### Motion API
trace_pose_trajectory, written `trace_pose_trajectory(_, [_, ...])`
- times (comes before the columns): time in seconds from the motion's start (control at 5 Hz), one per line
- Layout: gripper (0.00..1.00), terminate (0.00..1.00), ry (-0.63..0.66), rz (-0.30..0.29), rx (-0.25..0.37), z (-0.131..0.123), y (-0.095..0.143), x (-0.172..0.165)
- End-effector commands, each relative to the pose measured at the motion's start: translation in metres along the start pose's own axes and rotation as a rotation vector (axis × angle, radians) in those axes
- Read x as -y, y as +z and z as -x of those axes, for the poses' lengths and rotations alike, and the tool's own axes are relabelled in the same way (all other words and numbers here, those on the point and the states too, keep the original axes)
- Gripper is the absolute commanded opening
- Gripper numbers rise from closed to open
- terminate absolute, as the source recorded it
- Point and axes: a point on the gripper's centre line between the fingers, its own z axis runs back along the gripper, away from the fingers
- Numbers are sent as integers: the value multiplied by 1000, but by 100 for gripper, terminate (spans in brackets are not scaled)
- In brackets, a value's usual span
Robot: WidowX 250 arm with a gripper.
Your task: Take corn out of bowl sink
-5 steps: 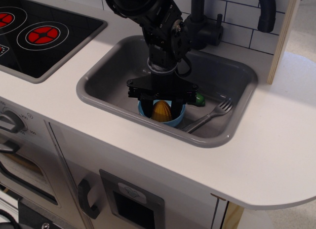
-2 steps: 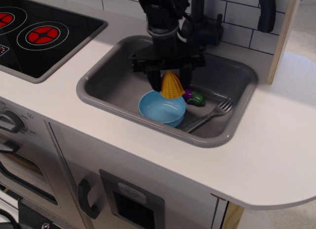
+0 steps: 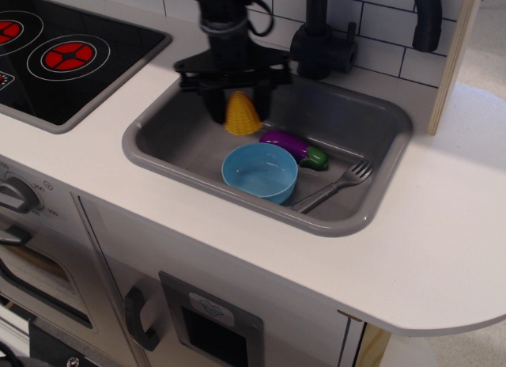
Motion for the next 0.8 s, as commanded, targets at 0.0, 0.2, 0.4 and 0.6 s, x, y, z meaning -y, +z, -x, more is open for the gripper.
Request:
trace_pose_trajectory(0.0, [0,0,31,-52,-5,-27,-10,-19])
trace_pose_trajectory(0.2, [0,0,4,-94,-2,-22,-26,-25])
trace_pose_trajectory(0.4, [0,0,-9,-110,3,-17,-33,-26])
trace_pose_trajectory(0.6, [100,0,11,-133,-17,-16,-35,-26])
